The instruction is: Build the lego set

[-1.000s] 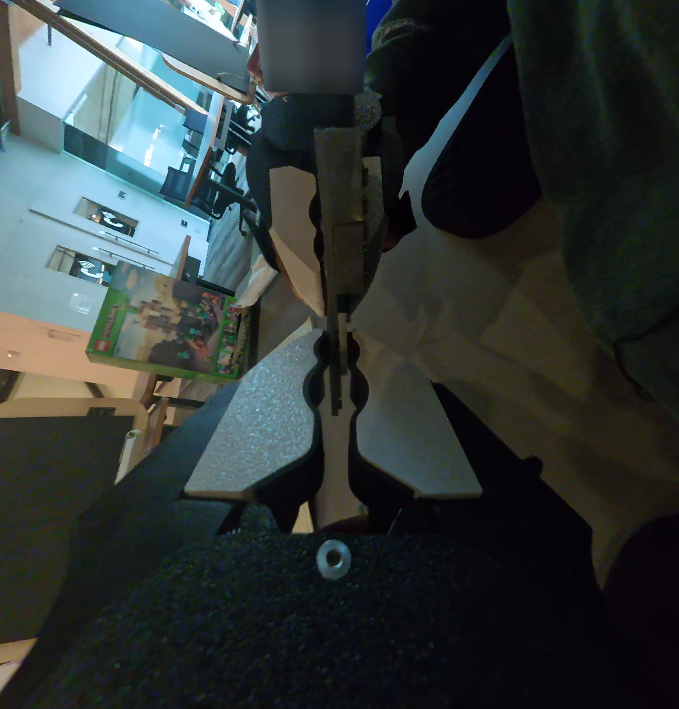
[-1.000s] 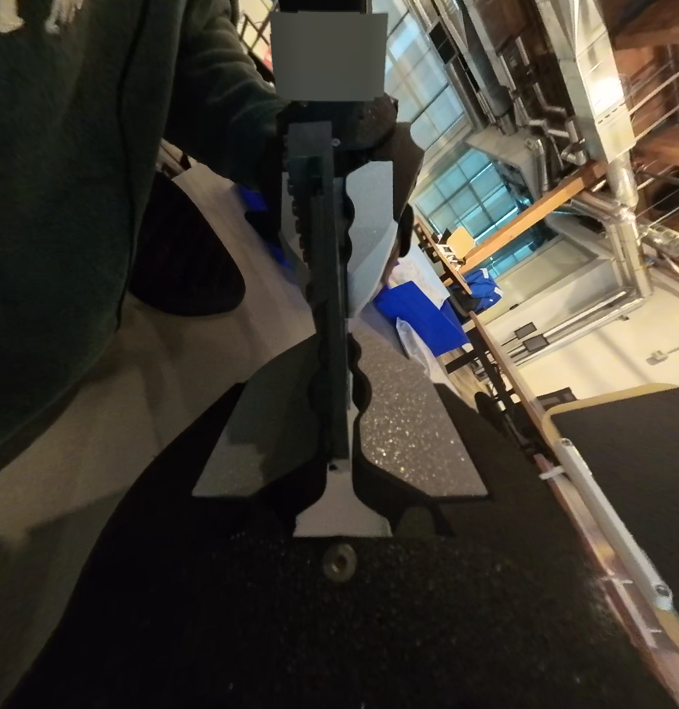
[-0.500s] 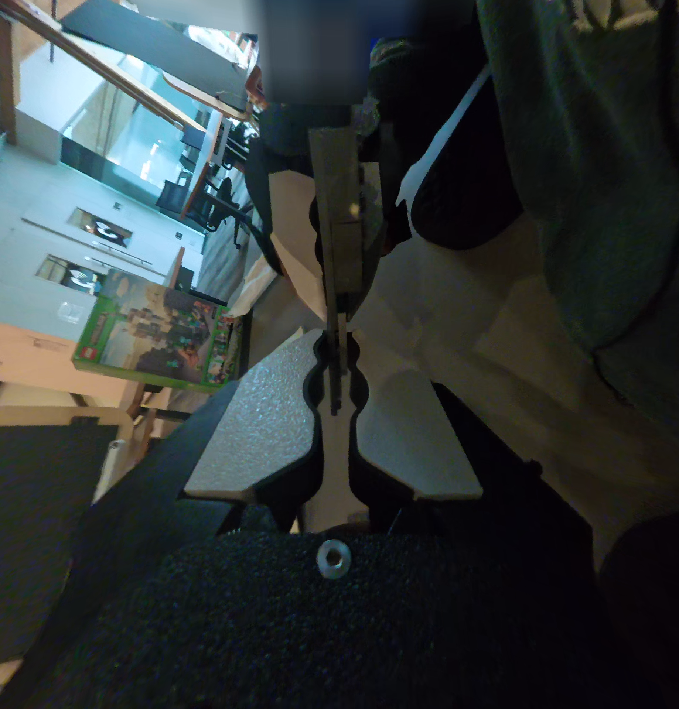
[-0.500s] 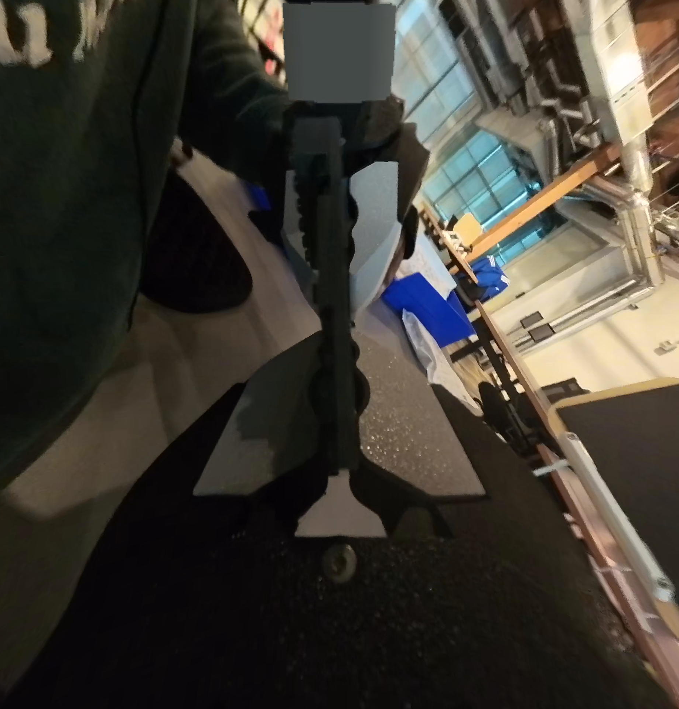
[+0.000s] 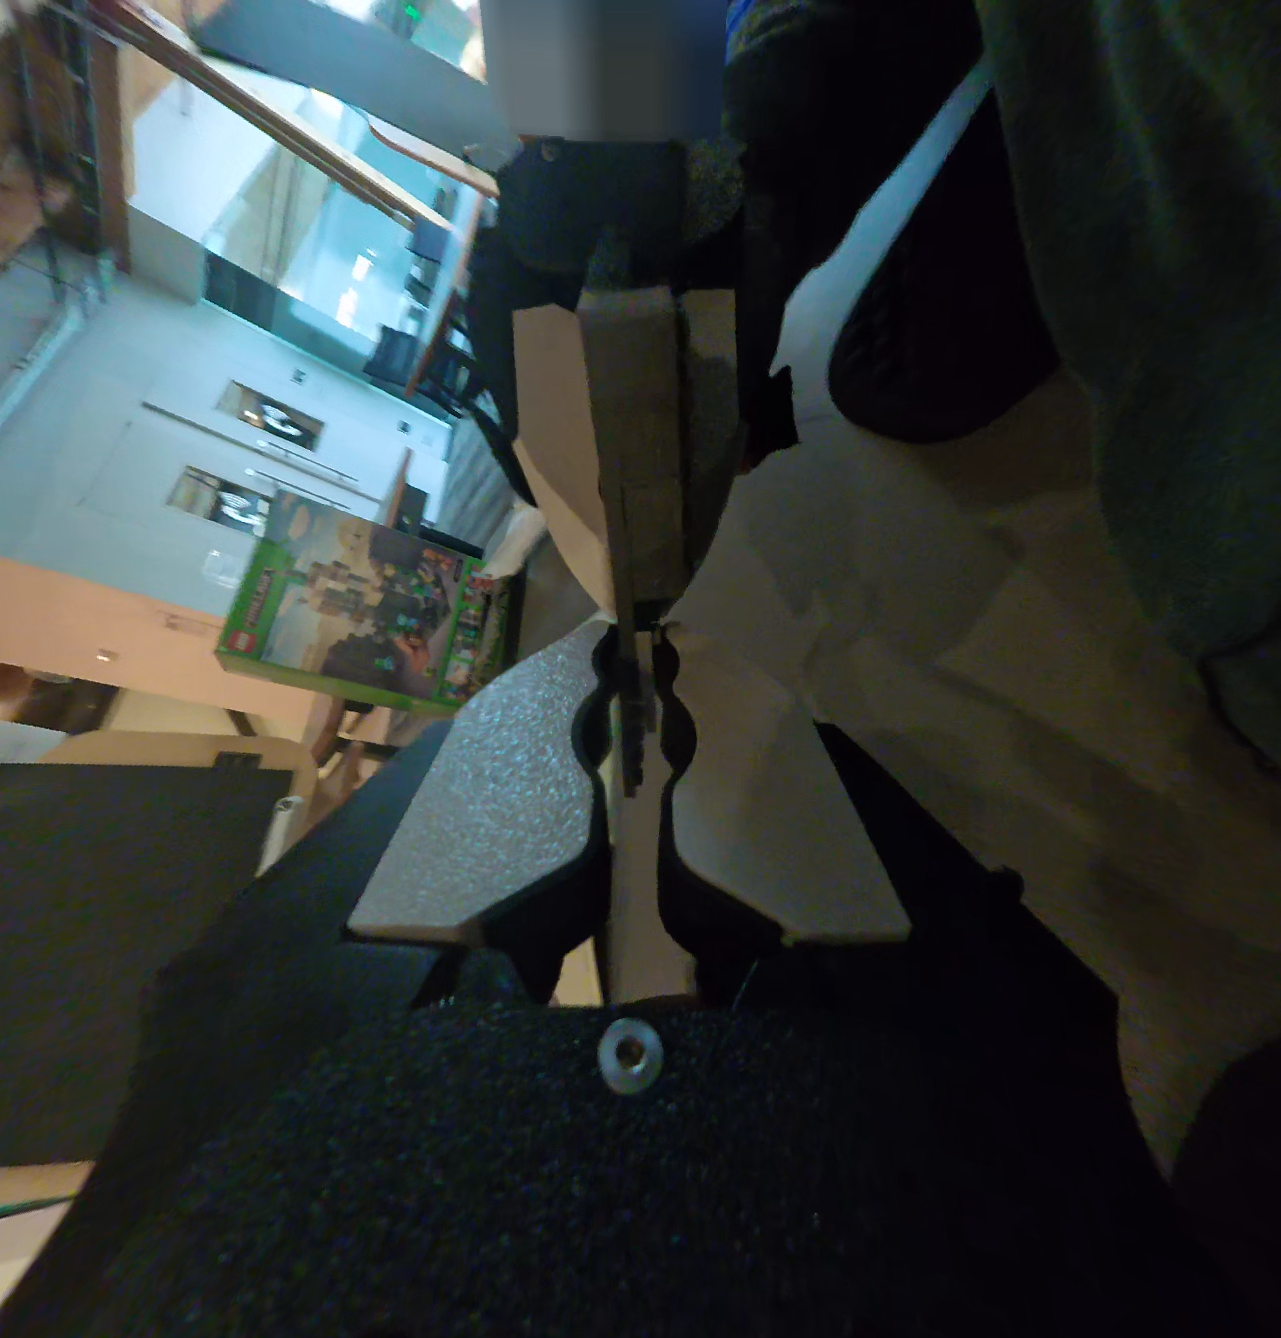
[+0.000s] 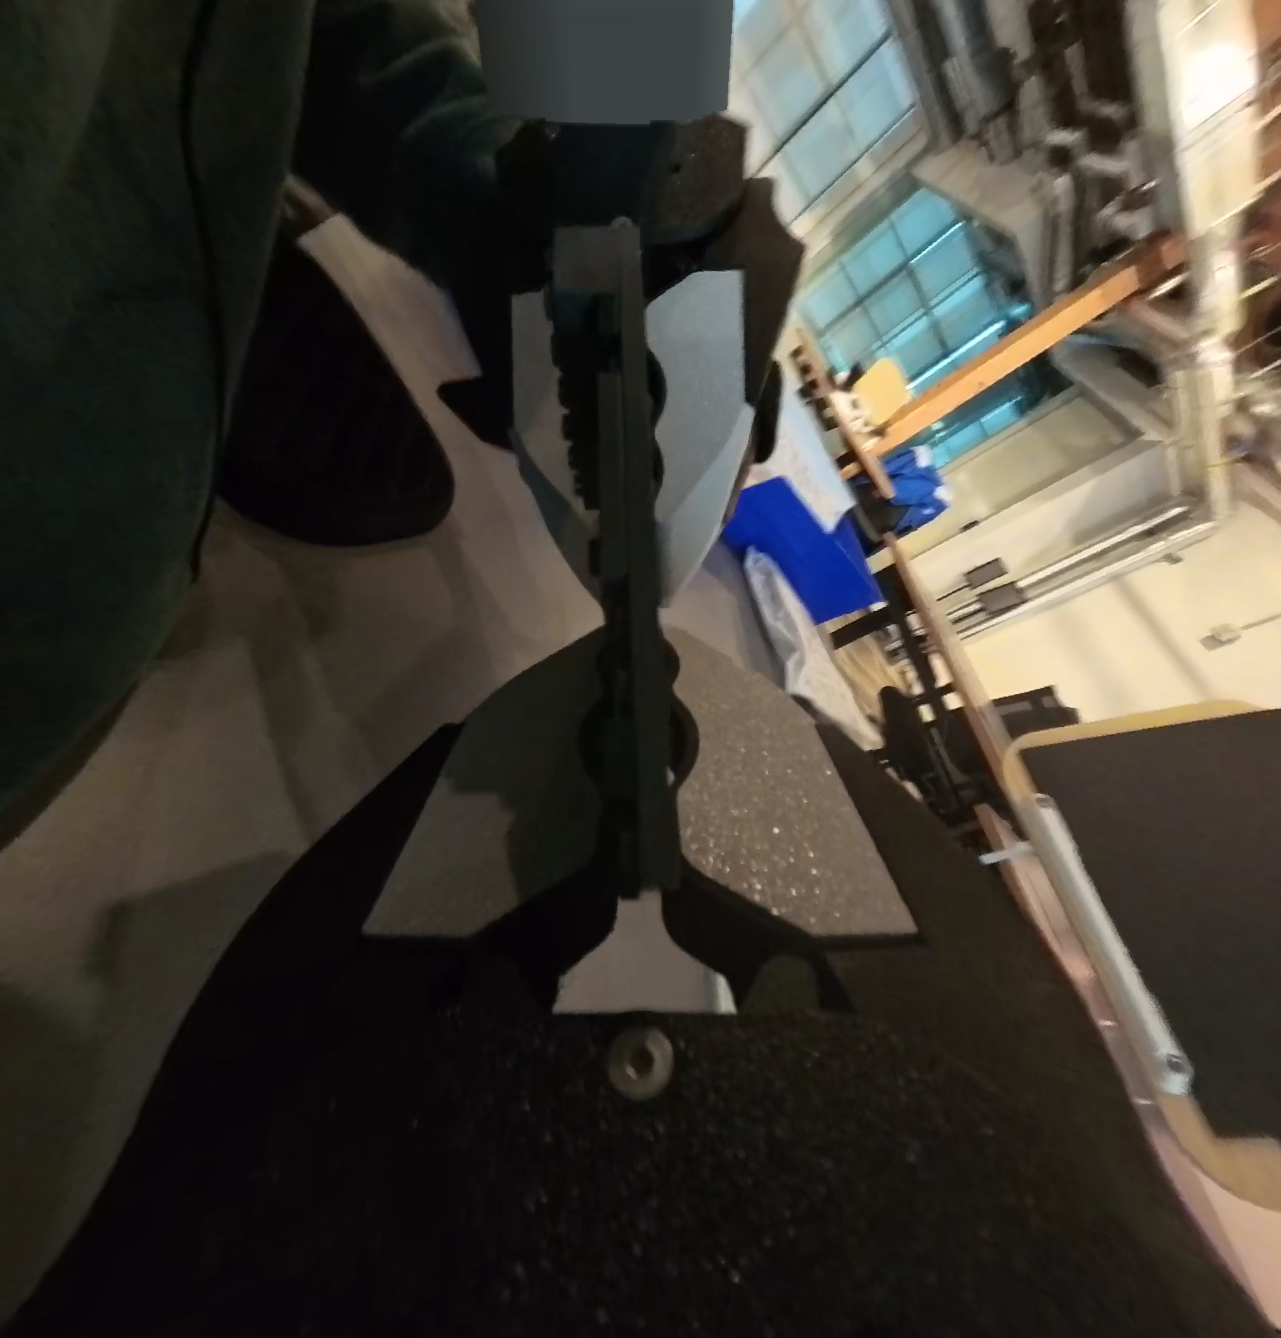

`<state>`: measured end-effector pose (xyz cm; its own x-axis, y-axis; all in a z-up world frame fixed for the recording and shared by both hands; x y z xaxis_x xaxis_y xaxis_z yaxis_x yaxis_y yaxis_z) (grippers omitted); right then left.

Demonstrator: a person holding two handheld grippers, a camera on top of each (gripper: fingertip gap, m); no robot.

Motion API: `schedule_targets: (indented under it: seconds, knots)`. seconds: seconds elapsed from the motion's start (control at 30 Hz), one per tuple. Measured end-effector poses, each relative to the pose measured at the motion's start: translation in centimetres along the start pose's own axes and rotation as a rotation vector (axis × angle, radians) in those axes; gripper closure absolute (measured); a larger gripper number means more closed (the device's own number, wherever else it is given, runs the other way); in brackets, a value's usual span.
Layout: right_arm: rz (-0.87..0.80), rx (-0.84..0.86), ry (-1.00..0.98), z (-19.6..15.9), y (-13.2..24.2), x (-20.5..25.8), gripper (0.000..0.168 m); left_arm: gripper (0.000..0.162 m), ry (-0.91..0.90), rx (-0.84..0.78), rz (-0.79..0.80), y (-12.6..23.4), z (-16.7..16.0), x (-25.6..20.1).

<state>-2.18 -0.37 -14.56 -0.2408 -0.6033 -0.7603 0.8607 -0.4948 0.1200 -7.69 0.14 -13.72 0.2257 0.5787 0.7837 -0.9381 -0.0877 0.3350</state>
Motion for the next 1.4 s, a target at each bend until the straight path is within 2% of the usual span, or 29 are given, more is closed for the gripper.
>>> schedule_targets:
  seconds: [0.03,0.27,0.4,0.53,0.77,0.97,1.17,1.33,1.4]
  knots:
    - [-0.011,-0.003,0.009,0.1,0.0,-0.1,0.161,0.154,-0.012,-0.004,0.013,0.1,0.1,0.1]
    - [-0.059,0.008,-0.002,-0.4,0.3,-0.7,0.155,0.154,0.01,-0.031,0.049,0.1,-0.1,0.2]
    - [-0.04,-0.006,-0.105,-1.1,1.6,-1.0,0.145,0.154,0.074,-0.048,0.072,0.6,-0.8,0.4]
    - [0.02,0.001,-0.224,-2.6,2.1,-1.1,0.136,0.154,0.073,-0.092,0.085,0.9,-0.2,0.3]
    - [0.175,-0.079,-0.508,-4.8,0.8,-0.4,0.149,0.154,0.014,-0.138,0.095,0.6,1.0,0.0]
    - [0.227,-0.114,-0.489,-3.8,0.3,-0.2,0.155,0.154,0.005,-0.135,0.08,0.5,0.4,-0.7]
    - [0.173,-0.126,-0.445,-3.4,0.7,-0.5,0.16,0.154,0.042,-0.169,0.086,0.6,0.3,-0.4]
    - [0.155,-0.085,-0.411,-3.6,0.8,-0.2,0.16,0.154,0.022,-0.158,0.077,0.4,0.4,-0.6]
    - [0.146,-0.035,-0.383,-4.4,1.1,-0.1,0.154,0.154,0.003,-0.13,0.077,0.3,0.1,-0.6]
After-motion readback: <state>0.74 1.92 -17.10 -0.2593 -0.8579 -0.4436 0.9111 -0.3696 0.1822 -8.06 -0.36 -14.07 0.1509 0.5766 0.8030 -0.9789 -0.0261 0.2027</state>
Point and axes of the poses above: each gripper's, where its closed fingertips meet, y back along the fingers, z out of its top, x = y × z across the jaws, the point moved 3 cm from there along y, back along the fingers, and after that the axes turned 4 degrees about -z, right-handed, at the moved point
